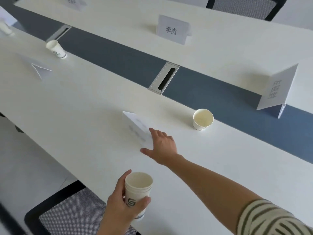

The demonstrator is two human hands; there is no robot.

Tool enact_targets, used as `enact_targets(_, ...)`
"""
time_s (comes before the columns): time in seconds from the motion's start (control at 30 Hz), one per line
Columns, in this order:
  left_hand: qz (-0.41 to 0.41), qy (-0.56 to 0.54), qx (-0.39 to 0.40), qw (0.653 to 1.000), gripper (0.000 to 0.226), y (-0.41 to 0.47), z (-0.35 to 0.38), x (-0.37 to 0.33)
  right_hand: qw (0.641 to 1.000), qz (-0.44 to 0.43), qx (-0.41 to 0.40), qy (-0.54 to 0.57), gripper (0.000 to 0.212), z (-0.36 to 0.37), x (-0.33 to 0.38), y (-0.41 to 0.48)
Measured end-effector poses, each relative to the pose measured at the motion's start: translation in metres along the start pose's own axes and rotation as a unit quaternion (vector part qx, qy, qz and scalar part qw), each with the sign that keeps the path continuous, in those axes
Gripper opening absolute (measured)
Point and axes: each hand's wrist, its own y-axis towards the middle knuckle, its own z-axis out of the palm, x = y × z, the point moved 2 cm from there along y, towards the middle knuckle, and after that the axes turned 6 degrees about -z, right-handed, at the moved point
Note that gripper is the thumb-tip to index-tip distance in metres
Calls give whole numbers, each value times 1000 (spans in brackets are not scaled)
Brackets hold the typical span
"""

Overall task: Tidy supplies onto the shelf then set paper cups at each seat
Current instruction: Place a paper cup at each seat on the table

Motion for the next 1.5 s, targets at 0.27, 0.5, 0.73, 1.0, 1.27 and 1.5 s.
enact_targets(0.27, -10, -14, -9, 1000, 101, -19, -11, 18, 994, 26, -35, -99, 42, -20, -46, -19)
enact_targets(0.5, 40, -6, 37, 998, 86, -29, 3, -2, 997, 29, 16, -64, 58, -47, -77, -26)
enact_targets(0.73, 94, 35, 102, 990, 81, -43, 26, -31, 985, 55, -161, 44, 47, -72, -72, -136)
enact_targets(1.0, 228, 160, 248, 928, 85, -90, 118, -62, 905, 197, -273, 262, 10, -75, -79, -354)
enact_targets(1.27, 357, 276, 356, 818, 86, -216, 230, -64, 786, 287, -411, 361, 3, -47, -88, -542)
enact_targets(1.5, 425, 307, 448, 724, 82, -355, 308, -10, 712, 326, -473, 403, 10, -10, -88, -695)
